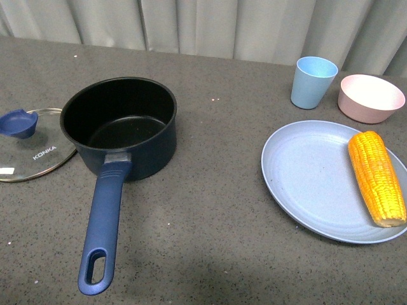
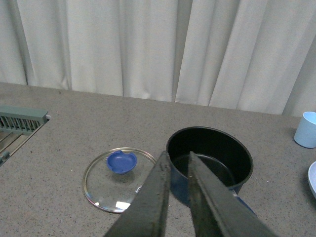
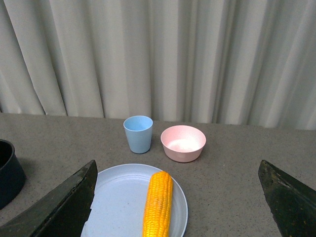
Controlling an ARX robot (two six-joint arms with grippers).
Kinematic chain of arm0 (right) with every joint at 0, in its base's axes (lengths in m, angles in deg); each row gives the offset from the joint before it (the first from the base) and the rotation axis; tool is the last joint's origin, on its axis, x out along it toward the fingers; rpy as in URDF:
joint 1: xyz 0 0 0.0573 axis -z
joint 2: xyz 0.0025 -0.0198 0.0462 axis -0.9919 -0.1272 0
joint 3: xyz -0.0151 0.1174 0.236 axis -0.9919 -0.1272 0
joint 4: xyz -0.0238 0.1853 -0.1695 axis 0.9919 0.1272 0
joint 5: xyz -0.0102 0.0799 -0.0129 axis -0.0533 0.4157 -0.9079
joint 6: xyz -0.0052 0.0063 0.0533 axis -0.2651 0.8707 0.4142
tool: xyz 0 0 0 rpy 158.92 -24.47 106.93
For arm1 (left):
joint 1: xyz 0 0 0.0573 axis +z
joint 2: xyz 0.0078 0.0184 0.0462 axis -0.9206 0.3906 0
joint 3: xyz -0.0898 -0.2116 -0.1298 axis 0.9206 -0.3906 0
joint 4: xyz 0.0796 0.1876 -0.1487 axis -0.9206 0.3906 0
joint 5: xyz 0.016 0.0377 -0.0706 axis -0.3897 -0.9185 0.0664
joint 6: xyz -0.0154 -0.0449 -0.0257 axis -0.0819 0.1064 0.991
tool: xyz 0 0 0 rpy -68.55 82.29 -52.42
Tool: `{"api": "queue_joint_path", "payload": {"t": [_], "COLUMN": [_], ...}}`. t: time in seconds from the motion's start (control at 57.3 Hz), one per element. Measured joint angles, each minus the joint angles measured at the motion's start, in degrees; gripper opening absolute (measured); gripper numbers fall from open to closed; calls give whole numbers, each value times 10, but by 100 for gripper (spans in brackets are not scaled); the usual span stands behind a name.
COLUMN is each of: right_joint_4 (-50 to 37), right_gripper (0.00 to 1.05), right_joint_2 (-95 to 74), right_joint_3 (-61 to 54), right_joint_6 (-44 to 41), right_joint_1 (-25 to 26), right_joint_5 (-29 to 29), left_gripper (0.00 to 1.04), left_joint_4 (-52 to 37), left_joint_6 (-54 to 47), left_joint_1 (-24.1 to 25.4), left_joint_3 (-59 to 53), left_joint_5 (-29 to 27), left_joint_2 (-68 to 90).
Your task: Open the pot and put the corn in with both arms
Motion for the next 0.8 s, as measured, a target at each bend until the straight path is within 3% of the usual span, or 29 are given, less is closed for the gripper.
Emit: {"api": "queue_joint_path", "payload": {"t": [0.453, 0.68, 0.767, 0.802], "right_joint_4": [0, 0, 108, 127], "right_gripper": [95, 95, 95, 95], "right_joint_2": [0, 0, -56, -82], "right_joint_3": [0, 0, 42, 52], "right_joint_6": [0, 0, -43, -59], "right_joint_1": [0, 0, 14, 12], "right_joint_5": [0, 0, 72, 76], "left_gripper": [99, 98, 98, 98], "left_joint_4": [0, 0, 0, 0], "left_joint_6": [0, -2, -2, -2], "left_joint_1": [0, 0, 0, 0], "left_joint_3": [0, 0, 0, 0], "left_joint_5": [0, 0, 0, 0], "left_joint_2": [-1, -1, -1, -1]}}
